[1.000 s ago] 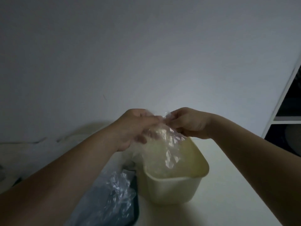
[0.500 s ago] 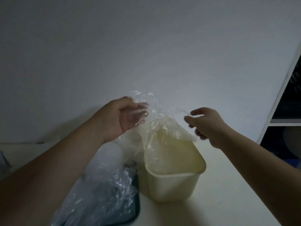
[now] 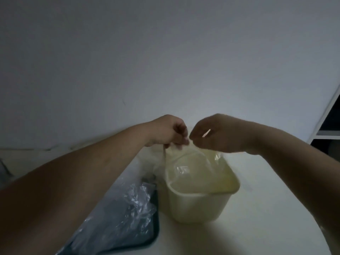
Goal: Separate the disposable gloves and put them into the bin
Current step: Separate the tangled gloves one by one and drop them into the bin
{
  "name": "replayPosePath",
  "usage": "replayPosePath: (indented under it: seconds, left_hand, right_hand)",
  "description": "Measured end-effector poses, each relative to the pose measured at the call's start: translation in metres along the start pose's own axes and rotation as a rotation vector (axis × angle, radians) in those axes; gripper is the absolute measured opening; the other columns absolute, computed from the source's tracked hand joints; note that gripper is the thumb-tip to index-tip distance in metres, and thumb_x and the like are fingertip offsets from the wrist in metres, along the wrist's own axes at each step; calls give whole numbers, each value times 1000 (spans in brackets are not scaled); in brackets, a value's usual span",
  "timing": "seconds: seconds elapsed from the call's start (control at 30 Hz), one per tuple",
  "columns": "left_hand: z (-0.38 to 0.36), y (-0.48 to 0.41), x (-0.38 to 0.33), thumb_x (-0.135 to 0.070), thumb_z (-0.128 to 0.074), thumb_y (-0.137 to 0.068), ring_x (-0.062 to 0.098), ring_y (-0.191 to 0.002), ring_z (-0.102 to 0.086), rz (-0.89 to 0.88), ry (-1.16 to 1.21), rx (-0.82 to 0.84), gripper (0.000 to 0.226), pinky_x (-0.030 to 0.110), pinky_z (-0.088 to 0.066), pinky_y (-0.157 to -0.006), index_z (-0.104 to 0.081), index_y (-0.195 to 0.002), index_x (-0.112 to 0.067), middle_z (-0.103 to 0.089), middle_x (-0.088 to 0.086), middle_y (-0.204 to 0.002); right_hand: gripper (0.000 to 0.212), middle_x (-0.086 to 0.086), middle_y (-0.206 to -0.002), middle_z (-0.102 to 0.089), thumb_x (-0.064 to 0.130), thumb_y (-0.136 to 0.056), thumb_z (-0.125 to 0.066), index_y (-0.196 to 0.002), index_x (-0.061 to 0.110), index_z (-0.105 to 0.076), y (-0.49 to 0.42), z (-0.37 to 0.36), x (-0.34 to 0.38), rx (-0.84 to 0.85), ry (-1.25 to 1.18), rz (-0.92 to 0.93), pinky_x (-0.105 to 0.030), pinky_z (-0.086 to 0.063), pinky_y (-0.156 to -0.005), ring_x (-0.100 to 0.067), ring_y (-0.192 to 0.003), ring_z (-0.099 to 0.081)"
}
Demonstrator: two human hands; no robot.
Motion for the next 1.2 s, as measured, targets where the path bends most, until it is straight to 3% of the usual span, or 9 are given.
replayPosePath:
  seconds: [0.13, 0.27, 0.53, 0.63, 0.73, 0.9, 1.07, 1.17, 1.2]
  left_hand:
    - [-11, -15, 3, -14, -83, -86, 15, -85, -70, -31, -233, -41, 21, 28, -60, -68, -73, -102, -20, -73, -1, -102]
    - [4, -10, -4, -25, -73, -89, 10, -110, -63, -73, -316, -228, 27, 32, -56, -95, -70, -116, -27, -64, -9, -126]
    - [40, 56, 3, -30, -70, -97, 9, -94, -72, -79, -163, -306, 12, 33, -63, -74, -70, -108, -33, -71, -13, -108]
    - [43, 80, 6, -32, -70, -98, 6, -89, -72, -57, -185, -271, 13, 27, -59, -66, -69, -110, -35, -70, -17, -107]
    - [49, 107, 5, -26, -69, -97, -7, -72, -66, -92, -251, -343, 8, 10, -49, -62, -71, -104, -31, -68, -19, -90]
    - [-2, 143, 25, -39, -72, -94, -7, -81, -62, -8, -490, 100, 26, 10, -44, -69, -64, -117, -33, -60, -27, -100]
    - [-37, 153, 71, -48, -77, -78, 18, -107, -62, 31, -882, 210, 62, 32, -56, -86, -59, -136, -37, -56, -9, -127]
    - [-29, 158, 74, -26, -67, -91, 22, -88, -63, 10, -857, 103, 6, 30, -48, -69, -66, -92, -32, -63, -8, -97]
    - [-18, 160, 70, -21, -65, -94, 19, -81, -63, 2, -787, 24, 15, 30, -48, -68, -63, -83, -32, -63, -8, -89]
  right_hand:
    - [53, 3, -162, -41, 42, -106, -50, -157, 32, -41, -9, -62, -5, 326, 337, -72, -32, -36, -113, -21, -145, -44]
    - [65, 0, -166, -36, 52, -105, -46, -163, 38, -22, -35, -103, -16, 423, 375, -115, -36, -39, -111, -26, -145, -44]
    - [72, -8, -155, -45, 48, -98, -53, -162, 27, -27, -69, -160, -41, 652, 554, -223, -51, -40, -114, -35, -136, -48]
    - [63, -7, -150, -51, 43, -101, -57, -157, 20, -38, -70, -138, -31, 516, 546, -231, -38, -48, -100, -30, -125, -57]
    - [52, 0, -127, -63, 38, -100, -63, -147, 19, -53, -68, -105, -10, 345, 458, -194, -27, -53, -68, -16, -84, -61]
    - [69, -3, -155, -49, 10, -95, -63, -158, 22, -39, -32, -67, 28, 263, 640, -181, -39, -53, -105, -27, -125, -61]
    - [53, -2, -126, -66, -1, -86, -54, -134, 20, -63, -17, -64, 95, -77, 465, 74, -38, -56, -95, -27, -110, -65]
    - [64, 7, -115, -60, -4, -83, -50, -137, 29, -63, -13, -87, 114, -59, 299, 176, -34, -54, -97, -19, -111, -62]
    - [62, 8, -113, -59, -4, -84, -52, -136, 28, -64, -13, -95, 116, -40, 249, 197, -33, -54, -99, -16, -111, -62]
Point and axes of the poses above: each hand's wrist, its own y-axis away from the middle knuckle, its own z-axis out of the back of the hand, x = y × z, the point moved 8 cm from there along -y, towards the middle knuckle
